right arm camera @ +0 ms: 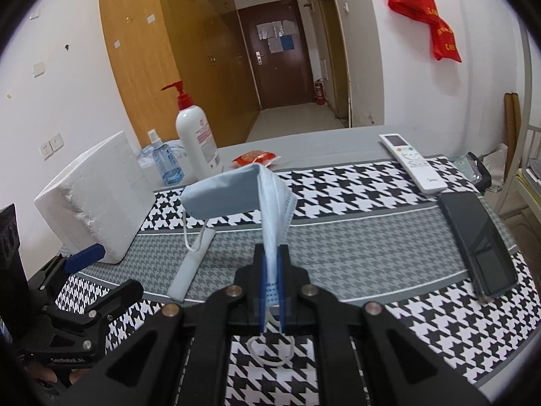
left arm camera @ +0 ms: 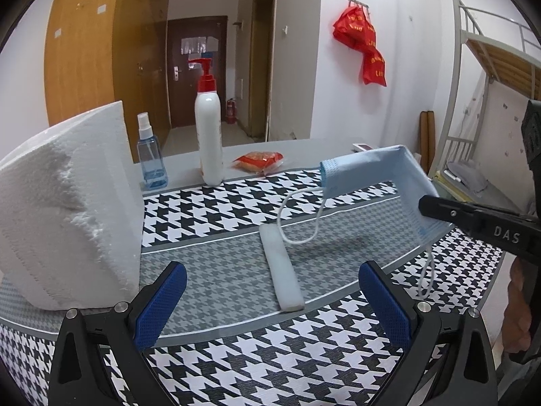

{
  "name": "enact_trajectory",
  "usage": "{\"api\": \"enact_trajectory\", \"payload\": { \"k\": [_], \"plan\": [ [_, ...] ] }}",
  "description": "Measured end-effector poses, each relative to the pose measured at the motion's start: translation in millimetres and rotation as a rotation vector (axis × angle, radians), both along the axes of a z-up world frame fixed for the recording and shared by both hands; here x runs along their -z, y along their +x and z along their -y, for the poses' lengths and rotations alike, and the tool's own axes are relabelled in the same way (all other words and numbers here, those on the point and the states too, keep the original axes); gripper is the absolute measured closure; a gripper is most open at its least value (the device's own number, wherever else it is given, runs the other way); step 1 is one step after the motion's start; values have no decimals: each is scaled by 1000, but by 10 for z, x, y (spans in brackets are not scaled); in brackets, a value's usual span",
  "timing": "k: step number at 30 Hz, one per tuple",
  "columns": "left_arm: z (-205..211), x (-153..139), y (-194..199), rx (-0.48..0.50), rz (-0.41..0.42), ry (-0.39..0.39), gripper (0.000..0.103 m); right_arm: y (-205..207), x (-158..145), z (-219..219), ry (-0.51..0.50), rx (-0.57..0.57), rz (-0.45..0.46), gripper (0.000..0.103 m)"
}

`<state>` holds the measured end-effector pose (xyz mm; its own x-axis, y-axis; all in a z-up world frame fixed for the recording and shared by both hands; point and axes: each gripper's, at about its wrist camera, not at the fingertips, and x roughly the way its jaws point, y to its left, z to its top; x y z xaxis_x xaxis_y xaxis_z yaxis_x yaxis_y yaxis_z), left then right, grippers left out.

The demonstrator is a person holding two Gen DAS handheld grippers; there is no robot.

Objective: Organize soft objects
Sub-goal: 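Lift the blue mask with the right gripper while the left tool approaches the white foam roll, then close the left gripper around the white foam roll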

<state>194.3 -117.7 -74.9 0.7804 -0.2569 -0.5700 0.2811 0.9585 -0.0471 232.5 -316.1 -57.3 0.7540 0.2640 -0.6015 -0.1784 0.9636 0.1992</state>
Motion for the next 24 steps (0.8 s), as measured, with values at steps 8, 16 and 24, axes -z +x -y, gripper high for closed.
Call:
{"api": "enact_trajectory", "payload": {
  "k": [8, 16, 24],
  "plan": [
    [130, 59, 59, -1, -27, 24, 1, -81, 13, 179, 4, 39, 4, 95],
    [249, 126, 160, -12, -57, 41, 1, -149, 70, 294, 14, 63, 3, 95],
    [330, 236, 278, -10, -103, 54, 1, -194, 124, 409, 7, 89, -1, 95]
  ]
}}
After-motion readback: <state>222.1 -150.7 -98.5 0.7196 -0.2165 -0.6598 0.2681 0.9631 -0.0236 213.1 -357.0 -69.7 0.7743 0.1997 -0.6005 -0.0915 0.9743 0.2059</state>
